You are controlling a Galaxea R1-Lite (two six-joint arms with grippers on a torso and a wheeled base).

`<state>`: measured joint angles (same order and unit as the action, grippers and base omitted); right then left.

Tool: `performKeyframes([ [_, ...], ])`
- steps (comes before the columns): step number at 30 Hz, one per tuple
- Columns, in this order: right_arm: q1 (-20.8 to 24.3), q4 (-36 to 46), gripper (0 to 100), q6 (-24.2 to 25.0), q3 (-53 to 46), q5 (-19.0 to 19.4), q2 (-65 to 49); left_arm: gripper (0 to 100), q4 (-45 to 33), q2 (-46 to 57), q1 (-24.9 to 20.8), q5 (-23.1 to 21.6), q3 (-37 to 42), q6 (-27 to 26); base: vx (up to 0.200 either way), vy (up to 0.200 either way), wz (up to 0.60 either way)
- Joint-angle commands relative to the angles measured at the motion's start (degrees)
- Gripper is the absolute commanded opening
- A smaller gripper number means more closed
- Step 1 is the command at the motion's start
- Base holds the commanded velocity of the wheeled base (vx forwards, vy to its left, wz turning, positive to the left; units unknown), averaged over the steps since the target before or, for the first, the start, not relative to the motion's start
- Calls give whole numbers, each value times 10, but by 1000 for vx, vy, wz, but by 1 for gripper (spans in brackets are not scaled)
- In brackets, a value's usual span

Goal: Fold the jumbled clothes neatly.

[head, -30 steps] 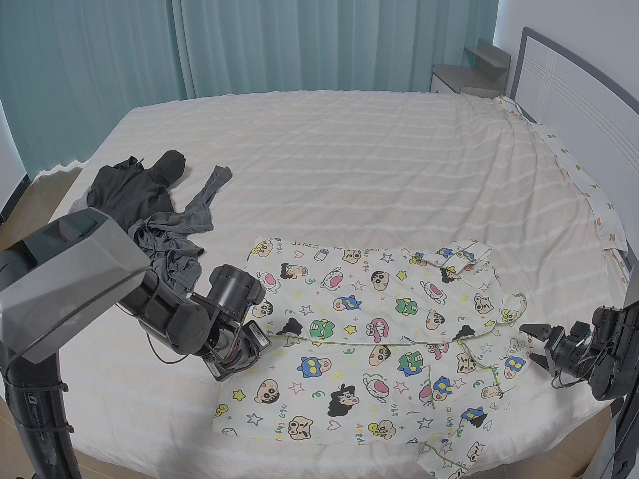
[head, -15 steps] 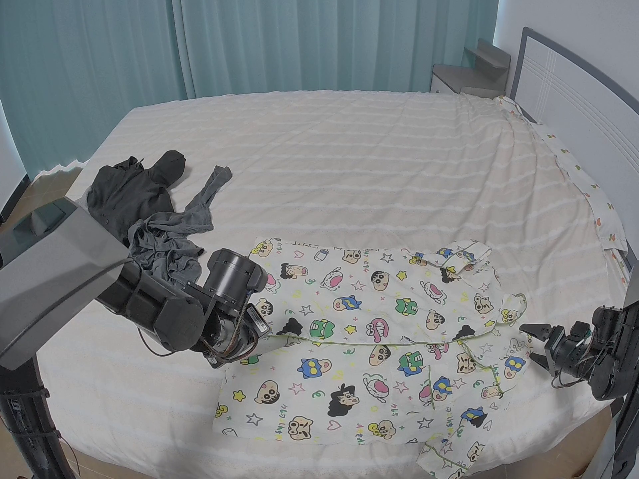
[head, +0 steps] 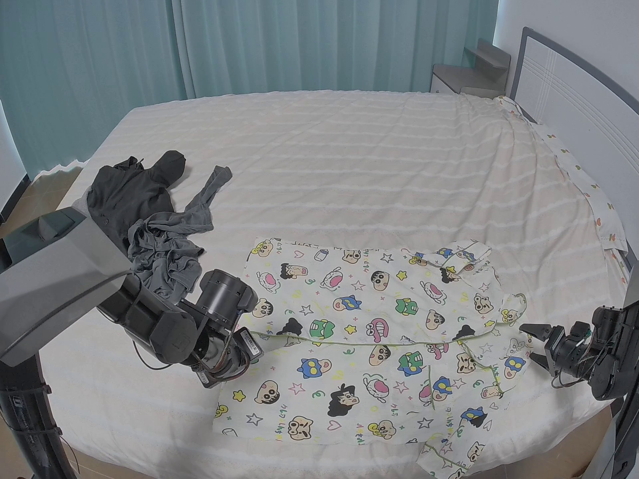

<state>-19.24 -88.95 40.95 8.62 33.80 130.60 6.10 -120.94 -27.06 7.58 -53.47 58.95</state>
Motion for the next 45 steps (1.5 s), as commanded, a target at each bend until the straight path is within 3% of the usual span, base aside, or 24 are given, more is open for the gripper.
performKeyframes([
  [1, 0, -9, 100, 0, -1, 1, 2, 0, 1, 9, 25, -30, 25, 7, 0, 0, 0],
  [2, 0, -9, 100, -1, -1, 1, 4, 100, 3, 11, 27, -33, 30, 7, 0, 0, 0],
  [10, 0, -9, 100, -1, -1, 1, 4, 100, 109, 17, 36, -20, 80, 5, 0, 0, 0],
  [17, 0, -9, 100, -1, -1, 0, 4, 100, 111, -8, 36, -20, 79, 10, 0, 0, 0],
  [23, 0, -9, 100, -2, -1, 1, 4, 100, 108, -34, 33, -16, 51, 67, 0, 0, 0],
  [37, 0, -9, 100, -2, 0, 1, 5, 100, 109, -70, 22, 13, 22, 89, 0, 0, 0],
  [38, 0, -9, 100, -2, 0, 1, 5, 0, 109, -70, 22, 13, 22, 89, 0, 0, 0],
  [45, 0, -9, 100, -1, 0, 1, 5, 0, 107, -61, 13, 21, 30, 89, 0, 0, 0],
])
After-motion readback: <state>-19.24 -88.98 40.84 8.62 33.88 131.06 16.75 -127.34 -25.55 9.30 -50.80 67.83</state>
